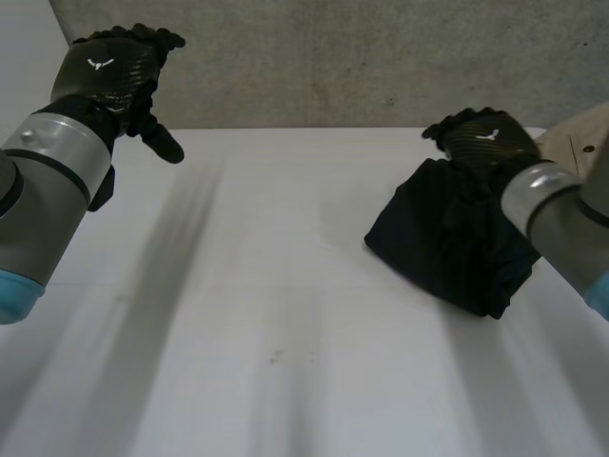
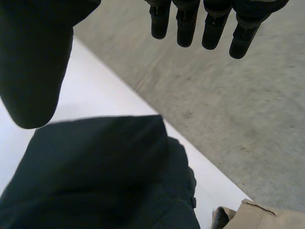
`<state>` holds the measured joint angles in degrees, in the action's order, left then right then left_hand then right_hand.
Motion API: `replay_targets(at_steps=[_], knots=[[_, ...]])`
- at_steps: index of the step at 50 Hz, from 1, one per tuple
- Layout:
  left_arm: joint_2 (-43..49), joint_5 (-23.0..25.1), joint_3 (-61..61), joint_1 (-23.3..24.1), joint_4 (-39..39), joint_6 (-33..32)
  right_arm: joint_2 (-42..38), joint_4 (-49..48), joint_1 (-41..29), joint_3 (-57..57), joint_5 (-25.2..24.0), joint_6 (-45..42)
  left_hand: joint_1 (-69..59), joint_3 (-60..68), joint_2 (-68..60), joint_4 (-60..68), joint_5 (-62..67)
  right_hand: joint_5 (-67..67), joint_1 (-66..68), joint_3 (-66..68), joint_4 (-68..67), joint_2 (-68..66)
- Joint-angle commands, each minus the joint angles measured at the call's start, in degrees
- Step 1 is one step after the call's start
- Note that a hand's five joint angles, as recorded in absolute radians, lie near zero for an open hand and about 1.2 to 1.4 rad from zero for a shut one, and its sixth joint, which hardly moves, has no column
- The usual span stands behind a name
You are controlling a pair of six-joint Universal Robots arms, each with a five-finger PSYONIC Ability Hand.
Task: Fold the laundry.
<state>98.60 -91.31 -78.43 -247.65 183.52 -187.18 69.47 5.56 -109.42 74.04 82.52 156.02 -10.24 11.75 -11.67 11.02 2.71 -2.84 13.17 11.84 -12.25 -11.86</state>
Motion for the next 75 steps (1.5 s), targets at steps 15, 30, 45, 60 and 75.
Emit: replay_targets(at_steps=[15,30,45,60,75], knots=[[1.59,0.17,0.12,-0.47,0.96,-0.03,-34.32,0.59,-5.27,-31.84,6.6,-36.23,0.24,-1.75,1.67,-1.02,-2.71,-67.16,66.82,68.16,-67.74,-68.14],[-0.51,0.08,1.26,-6.35,2.63,0.32,-5.23,0.41,-9.85,-27.02,-0.26,9.46,0.24,-1.75,1.67,-1.02,-2.71,-67.16,66.83,68.16,-67.75,-68.14],[-0.96,2.89,-2.69,-6.27,2.72,1.82,-3.73,8.15,-1.67,-6.99,-1.22,9.13,0.24,-1.75,1.67,-1.02,-2.71,-67.16,66.83,68.16,-67.75,-68.14],[24.34,9.05,7.49,4.1,1.23,-8.28,-0.92,2.35,0.62,6.29,-7.29,4.65,0.24,-1.75,1.67,-1.02,-2.71,-67.16,66.83,68.16,-67.75,-68.14],[47.65,-5.27,35.79,10.7,-13.44,-17.16,5.24,-1.16,0.7,7.79,-7.02,7.9,-69.76,68.25,-68.33,68.98,67.29,-67.16,66.83,68.16,-67.75,-68.14]])
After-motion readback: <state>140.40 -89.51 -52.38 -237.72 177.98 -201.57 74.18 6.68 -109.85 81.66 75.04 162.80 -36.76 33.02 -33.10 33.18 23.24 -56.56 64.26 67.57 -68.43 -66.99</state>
